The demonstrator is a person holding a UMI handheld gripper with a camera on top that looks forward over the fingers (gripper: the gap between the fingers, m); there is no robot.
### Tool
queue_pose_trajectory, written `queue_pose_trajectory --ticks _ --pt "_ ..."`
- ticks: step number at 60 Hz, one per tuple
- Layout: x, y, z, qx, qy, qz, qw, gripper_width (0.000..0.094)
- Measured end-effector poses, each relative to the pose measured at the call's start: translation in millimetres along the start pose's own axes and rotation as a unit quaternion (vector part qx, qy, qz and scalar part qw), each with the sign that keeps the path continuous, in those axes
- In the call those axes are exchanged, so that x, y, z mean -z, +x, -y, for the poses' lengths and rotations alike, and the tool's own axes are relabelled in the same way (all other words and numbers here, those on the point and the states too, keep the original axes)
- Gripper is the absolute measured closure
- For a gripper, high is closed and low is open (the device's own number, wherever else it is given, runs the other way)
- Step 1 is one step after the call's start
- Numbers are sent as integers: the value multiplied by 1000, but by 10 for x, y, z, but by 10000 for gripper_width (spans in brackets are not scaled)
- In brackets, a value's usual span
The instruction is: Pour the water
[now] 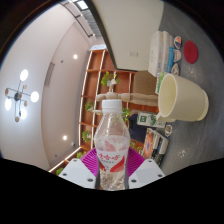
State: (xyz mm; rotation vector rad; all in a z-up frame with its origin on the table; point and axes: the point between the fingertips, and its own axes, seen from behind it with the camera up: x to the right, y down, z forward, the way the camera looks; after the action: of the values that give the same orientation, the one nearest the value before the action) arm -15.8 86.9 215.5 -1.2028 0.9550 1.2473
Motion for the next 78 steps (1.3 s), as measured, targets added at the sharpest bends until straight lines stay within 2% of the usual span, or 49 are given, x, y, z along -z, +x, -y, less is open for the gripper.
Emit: queue_pose_trajectory --ticks 17,27,45,51,57,63,66,71,78 --pt "-81 41 454 -233 37 13 972 582" --pt "-54 240 574 -325 49 1 945 583" --pt "-119 227 417 -337 25 2 941 582" --pt "-116 89 355 -254 13 -6 967 581" --pt "-89 -111 376 -85 2 -10 996 579" --pt "-46 -310 539 81 1 -23 996 581" --pt "-30 -342 690 166 10 -28 986 580" --pt "19 -378 1018 310 17 -70 948 580" --pt "73 -246 1633 480 45 -145 864 571"
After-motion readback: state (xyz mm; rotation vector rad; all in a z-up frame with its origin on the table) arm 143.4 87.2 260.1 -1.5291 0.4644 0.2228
